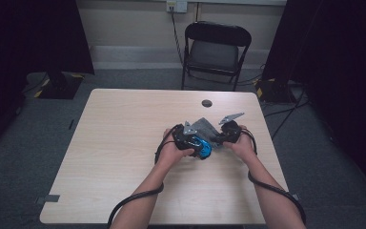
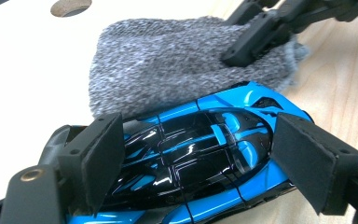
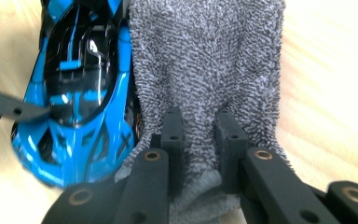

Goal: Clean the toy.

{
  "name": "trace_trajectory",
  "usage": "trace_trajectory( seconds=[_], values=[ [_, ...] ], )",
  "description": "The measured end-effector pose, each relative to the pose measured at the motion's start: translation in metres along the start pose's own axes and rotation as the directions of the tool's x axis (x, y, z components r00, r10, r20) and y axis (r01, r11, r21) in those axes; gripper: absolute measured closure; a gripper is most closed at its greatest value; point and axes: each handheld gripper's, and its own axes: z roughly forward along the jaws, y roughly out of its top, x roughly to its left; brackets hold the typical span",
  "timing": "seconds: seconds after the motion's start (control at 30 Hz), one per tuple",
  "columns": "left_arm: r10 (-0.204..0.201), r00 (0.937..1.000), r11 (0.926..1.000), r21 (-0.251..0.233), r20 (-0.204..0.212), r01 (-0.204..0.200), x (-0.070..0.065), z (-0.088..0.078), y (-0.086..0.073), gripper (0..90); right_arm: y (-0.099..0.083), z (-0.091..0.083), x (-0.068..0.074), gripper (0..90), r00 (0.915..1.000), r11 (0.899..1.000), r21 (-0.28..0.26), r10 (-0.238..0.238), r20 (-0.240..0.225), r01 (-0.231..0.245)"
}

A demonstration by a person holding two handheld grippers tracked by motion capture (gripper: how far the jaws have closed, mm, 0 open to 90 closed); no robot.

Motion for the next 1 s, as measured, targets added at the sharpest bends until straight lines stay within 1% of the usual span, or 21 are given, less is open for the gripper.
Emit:
trace_trajectory(
  seconds=[0.37, 0.47, 0.5, 0.6, 0.83, 1.0],
  values=[
    [-0.005, 1.0000, 1.0000, 0.006, -0.001, 0.005, 0.000, 0.000, 0.001, 17.0, -0.019, -0.016, 0.000, 76.9, 0.9996, 1.000, -0.004, 0.027, 0.010, -0.027],
    [-0.005, 1.0000, 1.0000, 0.006, -0.002, 0.005, 0.000, 0.000, 0.001, 16.9, -0.024, -0.020, 0.001, 76.9, 0.9996, 1.000, -0.013, 0.027, 0.005, -0.027],
    [-0.005, 1.0000, 1.0000, 0.006, -0.002, 0.005, 0.000, 0.000, 0.001, 16.9, -0.025, -0.021, 0.001, 76.9, 0.9994, 0.999, -0.017, 0.035, 0.005, -0.035],
    [-0.004, 1.0000, 0.9999, 0.011, -0.002, 0.004, 0.000, 0.000, 0.001, 16.9, -0.029, -0.024, 0.002, 76.9, 0.9993, 0.999, -0.014, 0.037, 0.004, -0.037],
    [-0.004, 1.0000, 1.0000, 0.009, -0.001, 0.004, 0.000, 0.000, 0.001, 17.0, -0.036, -0.033, 0.004, 76.7, 0.9998, 1.000, 0.001, 0.019, 0.005, -0.019],
    [-0.003, 1.0000, 0.9999, 0.010, -0.002, 0.003, 0.000, 0.000, 0.001, 16.9, -0.044, -0.041, 0.005, 76.7, 0.9998, 1.000, 0.003, 0.021, -0.005, -0.021]
  ],
)
